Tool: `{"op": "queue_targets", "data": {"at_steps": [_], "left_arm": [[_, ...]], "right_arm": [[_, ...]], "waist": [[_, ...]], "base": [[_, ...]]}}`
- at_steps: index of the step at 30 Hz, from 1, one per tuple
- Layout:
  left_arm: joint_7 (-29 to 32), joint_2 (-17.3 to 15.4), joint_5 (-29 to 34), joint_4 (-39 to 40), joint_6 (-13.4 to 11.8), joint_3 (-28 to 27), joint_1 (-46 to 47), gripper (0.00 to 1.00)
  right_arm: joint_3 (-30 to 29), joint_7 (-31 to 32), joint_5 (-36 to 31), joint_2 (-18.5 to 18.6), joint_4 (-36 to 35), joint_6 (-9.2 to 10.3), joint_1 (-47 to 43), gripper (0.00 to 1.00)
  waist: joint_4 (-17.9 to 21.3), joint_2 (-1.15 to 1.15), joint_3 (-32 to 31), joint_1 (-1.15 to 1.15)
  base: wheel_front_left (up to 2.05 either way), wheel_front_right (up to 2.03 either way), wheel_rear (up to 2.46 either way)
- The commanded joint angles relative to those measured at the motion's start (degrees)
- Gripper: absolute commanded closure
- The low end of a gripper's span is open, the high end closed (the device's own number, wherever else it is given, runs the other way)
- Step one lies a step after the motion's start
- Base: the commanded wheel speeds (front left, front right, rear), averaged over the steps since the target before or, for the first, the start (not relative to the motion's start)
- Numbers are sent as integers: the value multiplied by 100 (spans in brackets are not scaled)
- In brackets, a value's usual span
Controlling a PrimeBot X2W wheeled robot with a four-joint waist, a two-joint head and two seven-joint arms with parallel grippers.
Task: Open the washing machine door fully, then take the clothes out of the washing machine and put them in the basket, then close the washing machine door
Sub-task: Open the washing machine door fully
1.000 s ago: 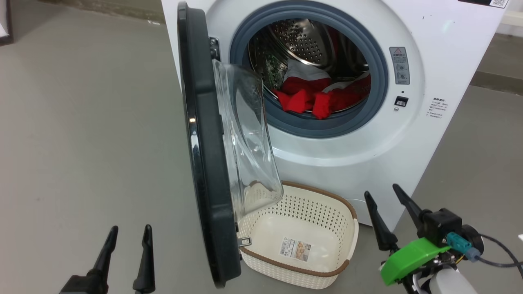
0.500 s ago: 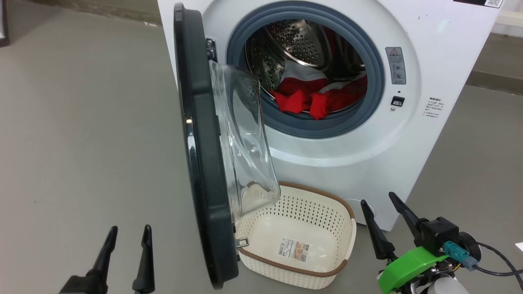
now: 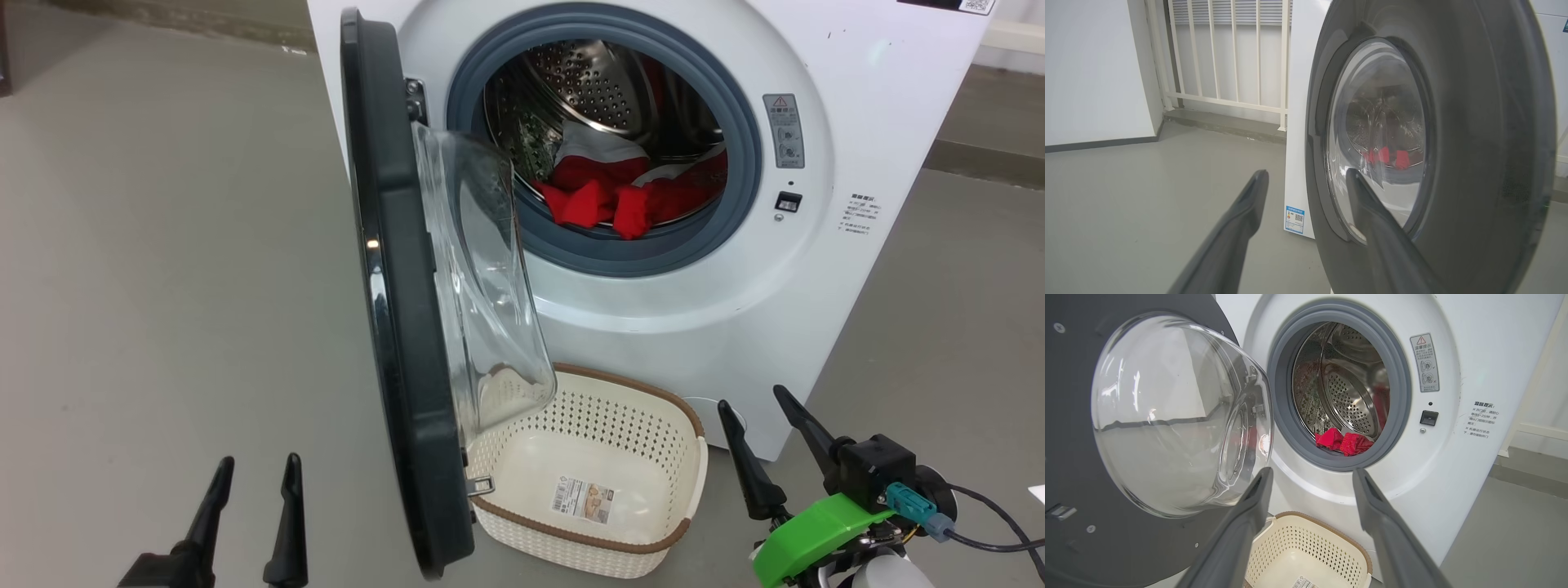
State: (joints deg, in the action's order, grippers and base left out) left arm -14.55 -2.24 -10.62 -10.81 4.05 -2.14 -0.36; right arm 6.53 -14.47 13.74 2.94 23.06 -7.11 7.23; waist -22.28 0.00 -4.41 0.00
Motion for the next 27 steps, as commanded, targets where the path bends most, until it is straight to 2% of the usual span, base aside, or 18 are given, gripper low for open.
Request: {"op": "queue_targets", "data": {"at_steps": [1, 5, 6, 7, 8, 9, 16, 27], "left_arm": [[-45, -64, -31, 120, 8, -188, 122, 0], [-45, -64, -4, 137, 38, -213, 128, 0], [-45, -64, 15, 135, 45, -214, 132, 25], [-45, -64, 36, 132, 50, -211, 142, 67], [-45, -64, 64, 149, 51, -204, 161, 95], [-45, -64, 87, 169, 51, -194, 181, 100], [-45, -64, 75, 516, -99, -139, 434, 100], [89, -69, 175, 1550, -372, 143, 1151, 100]], "right_arm": [[144, -52, 52, -6, -137, -37, 148, 0], [156, -52, 79, -6, -139, -37, 158, 0], [156, -52, 84, -6, -142, -37, 162, 0], [154, -52, 90, -6, -143, -37, 166, 0], [152, -52, 98, -6, -141, -37, 170, 0], [150, -52, 103, -6, -137, -37, 175, 0], [125, -52, 134, -6, -114, -37, 196, 0], [164, -52, 166, -6, -63, -37, 219, 0]], "waist": [[5, 0, 0, 0], [22, 0, 4, 0], [24, 0, 6, 0], [28, 0, 7, 0], [31, 0, 7, 0], [33, 0, 7, 0], [30, 0, 5, 0], [71, 0, 7, 0]], "base": [[0, 0, 0], [0, 0, 0], [0, 0, 0], [0, 0, 0], [0, 0, 0], [0, 0, 0], [0, 0, 0], [0, 0, 0]]}}
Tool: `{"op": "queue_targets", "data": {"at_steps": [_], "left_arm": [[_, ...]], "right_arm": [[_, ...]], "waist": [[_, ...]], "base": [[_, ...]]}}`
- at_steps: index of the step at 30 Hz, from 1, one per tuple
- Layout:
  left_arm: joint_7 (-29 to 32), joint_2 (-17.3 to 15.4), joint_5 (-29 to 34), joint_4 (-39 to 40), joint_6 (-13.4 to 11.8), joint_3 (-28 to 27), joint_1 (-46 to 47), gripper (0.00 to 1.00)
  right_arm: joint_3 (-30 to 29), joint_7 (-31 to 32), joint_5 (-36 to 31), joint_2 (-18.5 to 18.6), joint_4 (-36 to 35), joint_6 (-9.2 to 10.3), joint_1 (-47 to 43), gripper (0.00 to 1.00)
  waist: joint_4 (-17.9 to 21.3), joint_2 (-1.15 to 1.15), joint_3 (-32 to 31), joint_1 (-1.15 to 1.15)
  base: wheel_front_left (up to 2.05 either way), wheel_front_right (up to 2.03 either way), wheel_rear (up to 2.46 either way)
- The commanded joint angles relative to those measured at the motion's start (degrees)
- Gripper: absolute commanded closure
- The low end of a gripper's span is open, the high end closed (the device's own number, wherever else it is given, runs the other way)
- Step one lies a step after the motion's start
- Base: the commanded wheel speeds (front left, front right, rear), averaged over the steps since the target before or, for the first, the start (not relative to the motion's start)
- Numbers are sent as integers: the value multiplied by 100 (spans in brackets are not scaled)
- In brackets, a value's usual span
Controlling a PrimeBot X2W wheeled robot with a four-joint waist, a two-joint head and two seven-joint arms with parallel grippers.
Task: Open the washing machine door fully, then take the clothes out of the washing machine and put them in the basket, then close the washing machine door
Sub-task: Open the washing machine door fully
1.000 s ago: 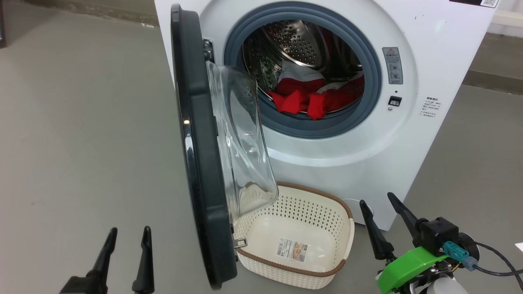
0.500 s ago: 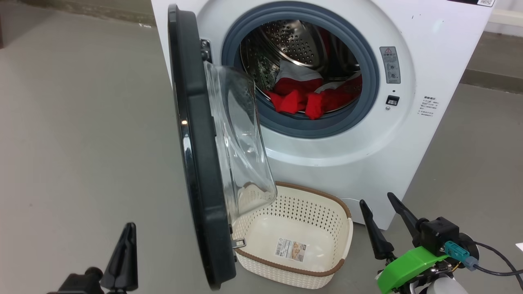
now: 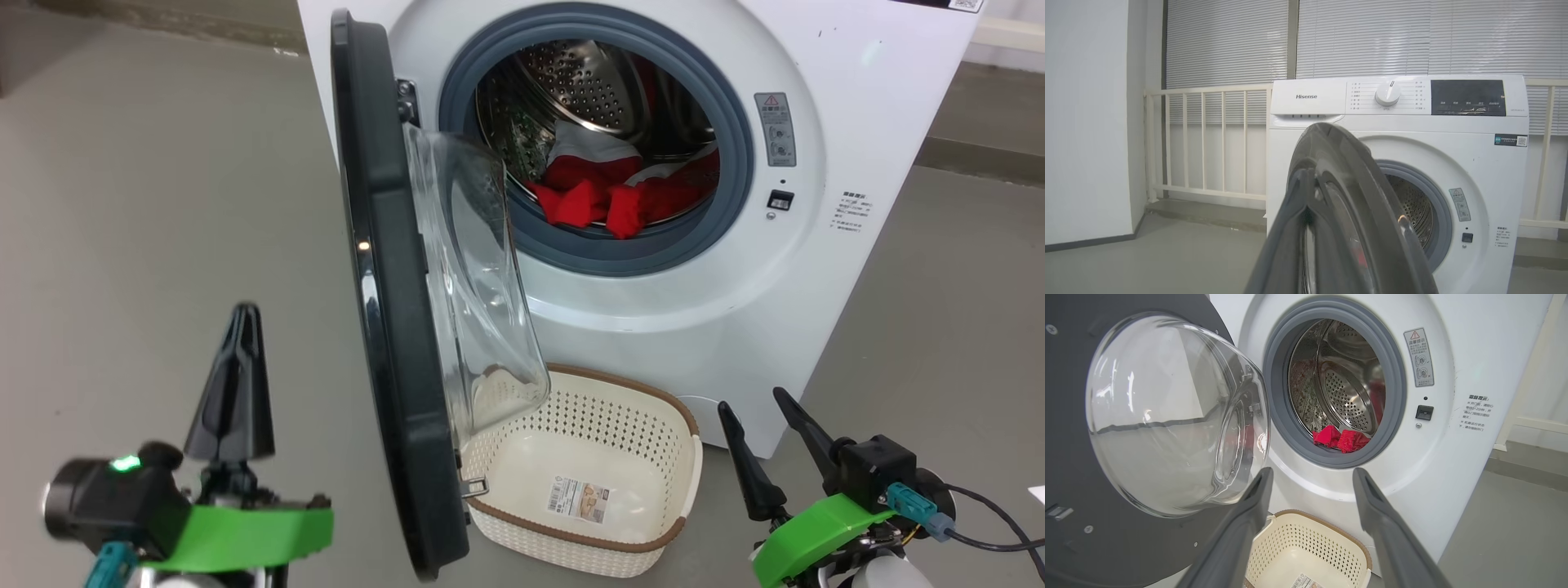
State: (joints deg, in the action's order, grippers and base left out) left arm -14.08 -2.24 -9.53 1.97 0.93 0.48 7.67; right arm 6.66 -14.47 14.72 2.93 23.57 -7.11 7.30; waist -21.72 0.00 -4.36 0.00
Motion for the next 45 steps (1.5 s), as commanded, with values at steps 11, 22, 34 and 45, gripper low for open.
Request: {"op": "queue_targets", "data": {"at_steps": [11, 22, 34, 45], "left_arm": [[438, -65, -132, 953, -64, 867, 904, 100], [889, -65, -554, 466, -208, 1907, 656, 100], [1310, -69, -991, -210, -380, 2187, 261, 100], [1341, -191, -1164, -655, -568, 1891, 232, 100]], "right_arm": [[182, -52, 82, -5, -100, -37, 235, 0], [194, -52, 119, -5, -100, -37, 228, 0], [160, -52, 143, -5, -127, -37, 164, 0], [154, -52, 118, -5, -127, -37, 169, 0]], "waist": [[166, 0, 38, 0], [258, 0, 49, 0], [191, 0, 43, 0], [158, 0, 66, 0]], "base": [[0, 0, 0], [0, 0, 0], [0, 0, 0], [0, 0, 0]]}}
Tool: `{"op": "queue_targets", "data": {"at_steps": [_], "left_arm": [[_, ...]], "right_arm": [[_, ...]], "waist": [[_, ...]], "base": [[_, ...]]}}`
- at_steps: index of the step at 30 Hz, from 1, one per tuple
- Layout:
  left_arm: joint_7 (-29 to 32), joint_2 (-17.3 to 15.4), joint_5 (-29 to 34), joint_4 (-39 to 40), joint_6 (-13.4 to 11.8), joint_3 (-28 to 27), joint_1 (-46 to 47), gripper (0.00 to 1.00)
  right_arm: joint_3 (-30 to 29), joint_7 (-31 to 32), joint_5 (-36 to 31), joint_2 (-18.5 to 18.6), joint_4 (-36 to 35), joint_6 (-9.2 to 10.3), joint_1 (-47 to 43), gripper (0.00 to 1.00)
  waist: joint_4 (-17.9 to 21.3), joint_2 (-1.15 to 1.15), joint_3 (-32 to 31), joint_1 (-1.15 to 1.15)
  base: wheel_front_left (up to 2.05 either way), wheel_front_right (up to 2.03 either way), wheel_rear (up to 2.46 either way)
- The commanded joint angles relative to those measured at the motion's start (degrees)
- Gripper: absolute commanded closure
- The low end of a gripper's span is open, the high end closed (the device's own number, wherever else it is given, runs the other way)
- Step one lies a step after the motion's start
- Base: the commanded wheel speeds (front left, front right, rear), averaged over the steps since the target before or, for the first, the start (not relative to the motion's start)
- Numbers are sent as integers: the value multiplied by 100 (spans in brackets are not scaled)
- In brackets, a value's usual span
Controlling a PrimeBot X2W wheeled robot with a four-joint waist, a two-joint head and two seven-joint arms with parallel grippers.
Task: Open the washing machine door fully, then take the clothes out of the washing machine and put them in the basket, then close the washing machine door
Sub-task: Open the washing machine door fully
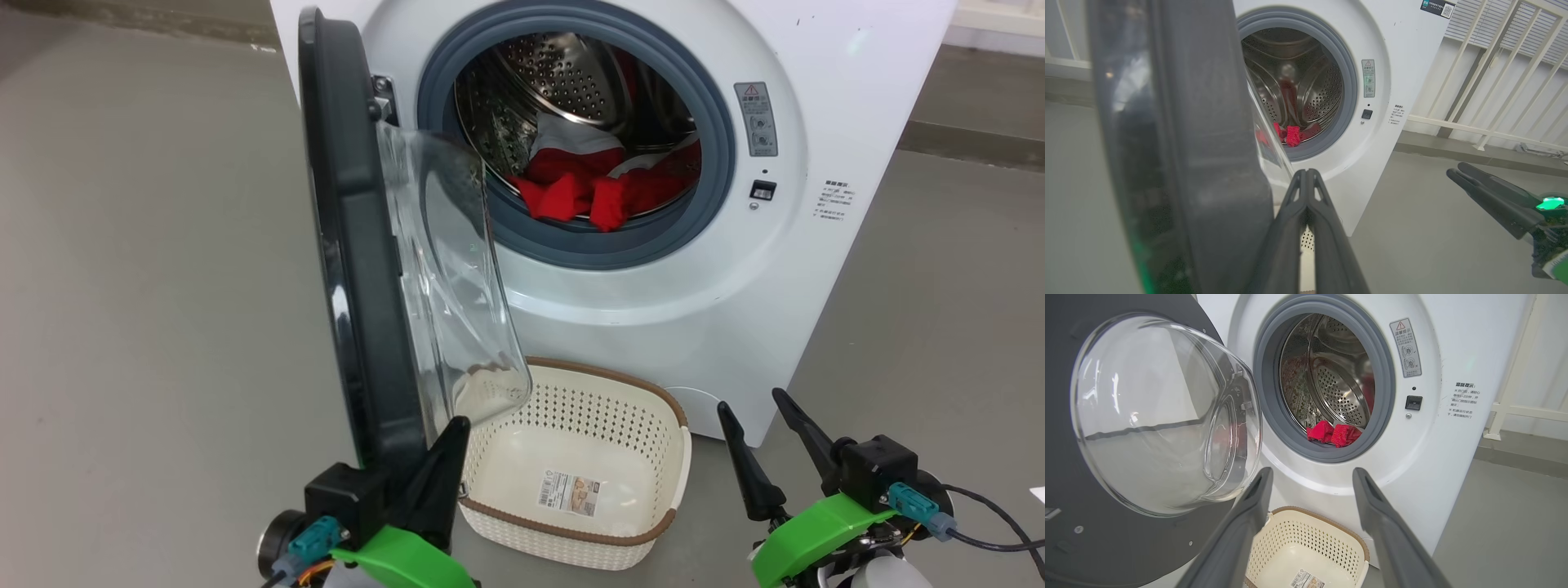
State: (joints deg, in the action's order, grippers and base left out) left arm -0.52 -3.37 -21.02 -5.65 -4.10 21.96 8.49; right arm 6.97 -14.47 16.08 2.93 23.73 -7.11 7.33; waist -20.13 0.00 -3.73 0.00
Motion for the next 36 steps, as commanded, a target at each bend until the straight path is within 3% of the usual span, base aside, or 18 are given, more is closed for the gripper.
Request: {"op": "queue_targets", "data": {"at_steps": [1, 24, 36], "left_arm": [[-65, -96, -23, 117, -116, -323, 156, 100], [-109, -780, 121, 410, -872, -1175, -139, 100], [-361, -1142, -175, -150, -884, -1793, 45, 100]], "right_arm": [[117, -52, -28, -5, -141, -37, 164, 0], [47, -52, -10, -5, -59, -37, 70, 0], [-76, -52, -161, -5, -73, -37, 227, 0]], "waist": [[-9, 0, 11, 0], [-267, 0, 69, 0], [-275, 0, 251, 0]], "base": [[0, 0, 0], [0, 0, 0], [0, 0, 0]]}}
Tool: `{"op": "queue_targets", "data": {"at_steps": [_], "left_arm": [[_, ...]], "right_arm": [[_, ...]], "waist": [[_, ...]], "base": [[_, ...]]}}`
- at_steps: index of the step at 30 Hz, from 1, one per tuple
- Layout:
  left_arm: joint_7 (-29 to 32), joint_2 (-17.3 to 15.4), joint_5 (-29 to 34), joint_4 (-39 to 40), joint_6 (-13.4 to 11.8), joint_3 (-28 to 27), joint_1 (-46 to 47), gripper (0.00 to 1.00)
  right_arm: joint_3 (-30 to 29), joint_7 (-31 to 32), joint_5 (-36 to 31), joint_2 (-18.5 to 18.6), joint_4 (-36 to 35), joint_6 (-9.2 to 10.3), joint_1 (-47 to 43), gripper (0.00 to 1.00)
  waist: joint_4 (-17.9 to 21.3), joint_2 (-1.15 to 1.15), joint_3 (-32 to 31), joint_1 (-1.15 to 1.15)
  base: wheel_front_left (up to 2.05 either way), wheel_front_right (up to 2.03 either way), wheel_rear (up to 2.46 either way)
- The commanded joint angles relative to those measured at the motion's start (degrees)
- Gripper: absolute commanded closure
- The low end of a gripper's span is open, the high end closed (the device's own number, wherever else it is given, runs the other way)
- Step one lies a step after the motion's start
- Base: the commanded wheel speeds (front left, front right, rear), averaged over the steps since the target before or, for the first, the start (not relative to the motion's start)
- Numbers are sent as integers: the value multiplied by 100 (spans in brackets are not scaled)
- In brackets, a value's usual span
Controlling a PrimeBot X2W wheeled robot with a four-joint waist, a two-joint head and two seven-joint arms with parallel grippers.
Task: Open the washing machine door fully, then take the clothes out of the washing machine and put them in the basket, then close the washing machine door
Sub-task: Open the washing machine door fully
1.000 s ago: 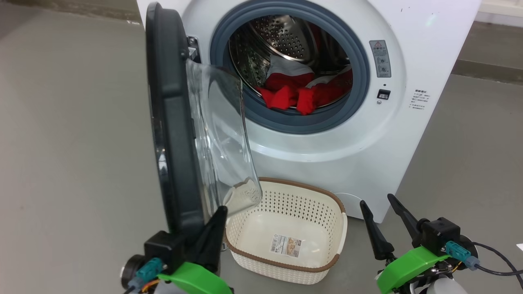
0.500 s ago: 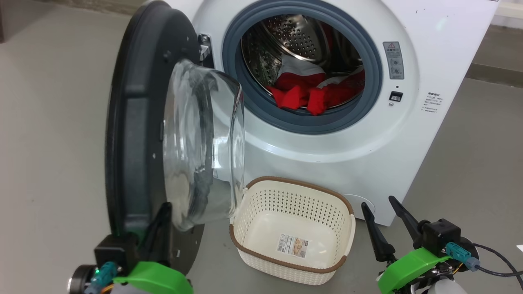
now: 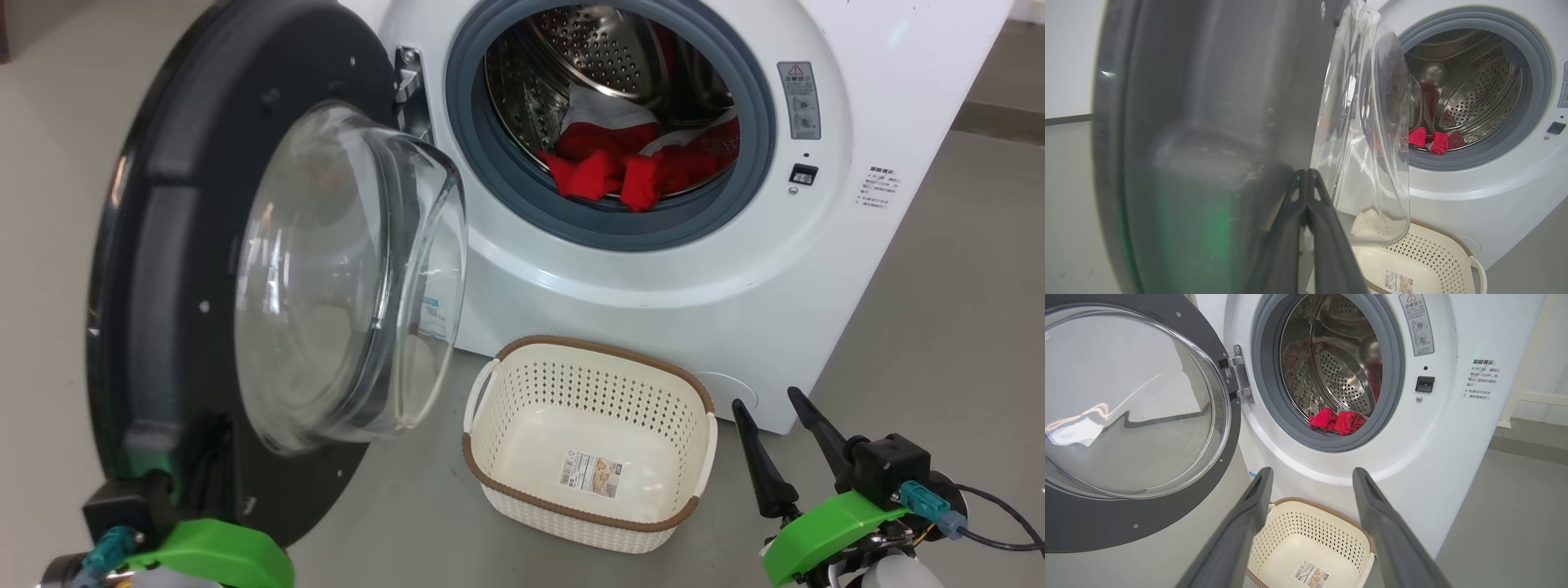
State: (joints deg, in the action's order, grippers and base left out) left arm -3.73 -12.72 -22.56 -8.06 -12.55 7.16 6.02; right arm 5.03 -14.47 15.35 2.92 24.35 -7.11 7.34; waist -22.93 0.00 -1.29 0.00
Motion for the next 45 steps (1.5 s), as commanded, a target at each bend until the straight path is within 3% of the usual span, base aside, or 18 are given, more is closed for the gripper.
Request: {"op": "queue_targets", "data": {"at_steps": [1, 19, 45], "left_arm": [[-75, -236, -41, 26, -44, -365, 313, 100], [-635, -616, -396, -876, 59, -987, 680, 100], [-950, -1418, -722, -2873, 583, -1372, 2082, 100]], "right_arm": [[118, -52, -101, -4, -134, -37, 230, 0], [111, -52, -400, -4, -91, -37, 262, 0], [147, -52, -495, 189, -131, -37, 498, 0]], "waist": [[8, 0, 18, 0], [57, 0, 187, 0], [291, 0, 619, 0]], "base": [[0, 0, 0], [0, 0, 0], [0, 0, 0]]}}
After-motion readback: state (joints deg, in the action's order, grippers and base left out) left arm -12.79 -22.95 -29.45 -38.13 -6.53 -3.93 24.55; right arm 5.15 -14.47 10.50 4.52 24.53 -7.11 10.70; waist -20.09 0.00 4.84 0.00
